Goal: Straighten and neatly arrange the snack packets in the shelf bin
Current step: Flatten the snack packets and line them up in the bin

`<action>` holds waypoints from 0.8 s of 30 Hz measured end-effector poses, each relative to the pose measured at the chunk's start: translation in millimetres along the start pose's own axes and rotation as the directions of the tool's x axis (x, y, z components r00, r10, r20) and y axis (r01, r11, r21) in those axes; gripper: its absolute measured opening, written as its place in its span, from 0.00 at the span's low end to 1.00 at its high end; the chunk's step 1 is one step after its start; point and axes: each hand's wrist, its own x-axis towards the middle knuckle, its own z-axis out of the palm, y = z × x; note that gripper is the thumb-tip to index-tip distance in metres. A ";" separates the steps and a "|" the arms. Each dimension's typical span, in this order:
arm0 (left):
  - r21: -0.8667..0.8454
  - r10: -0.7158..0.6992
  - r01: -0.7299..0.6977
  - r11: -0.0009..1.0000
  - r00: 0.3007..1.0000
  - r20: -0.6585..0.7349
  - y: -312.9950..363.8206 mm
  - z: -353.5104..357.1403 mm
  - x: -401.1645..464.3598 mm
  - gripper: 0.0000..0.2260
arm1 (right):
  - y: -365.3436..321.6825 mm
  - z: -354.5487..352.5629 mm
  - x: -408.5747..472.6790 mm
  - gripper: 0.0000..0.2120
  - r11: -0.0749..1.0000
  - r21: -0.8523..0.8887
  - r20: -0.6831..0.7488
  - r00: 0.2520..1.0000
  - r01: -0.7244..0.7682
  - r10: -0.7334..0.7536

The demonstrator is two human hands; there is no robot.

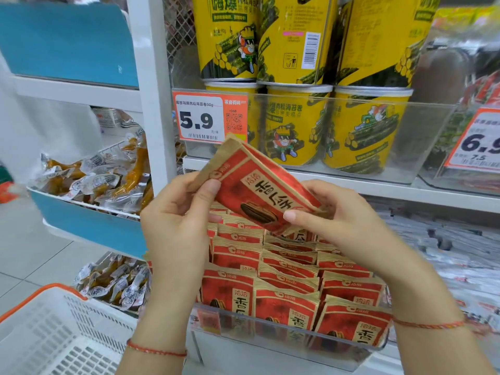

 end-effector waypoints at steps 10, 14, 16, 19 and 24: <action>-0.116 -0.372 0.458 0.881 0.824 0.428 -4.7 -0.3 -2.2 0.17 | -9.4 25.7 5.9 0.18 0.918 0.384 0.067 0.995 -0.099 0.080; -0.131 -0.346 0.429 0.894 0.846 0.406 -8.4 -1.1 -1.9 0.18 | -9.6 28.6 6.2 0.18 0.930 0.331 0.153 0.981 -0.162 0.117; -0.160 -0.338 0.422 0.892 0.860 0.383 -8.5 -2.9 -0.9 0.18 | -10.1 30.2 4.5 0.19 0.943 0.279 0.199 0.971 -0.184 0.131; -0.200 -0.345 0.444 0.873 0.854 0.391 -8.2 -4.1 -0.3 0.16 | -11.8 33.9 4.4 0.19 0.949 0.287 0.126 0.987 -0.131 0.098; -0.230 -0.402 0.566 0.791 0.766 0.502 -11.9 1.6 -1.5 0.18 | -22.2 33.6 5.0 0.13 0.871 0.488 -0.184 0.982 0.058 0.037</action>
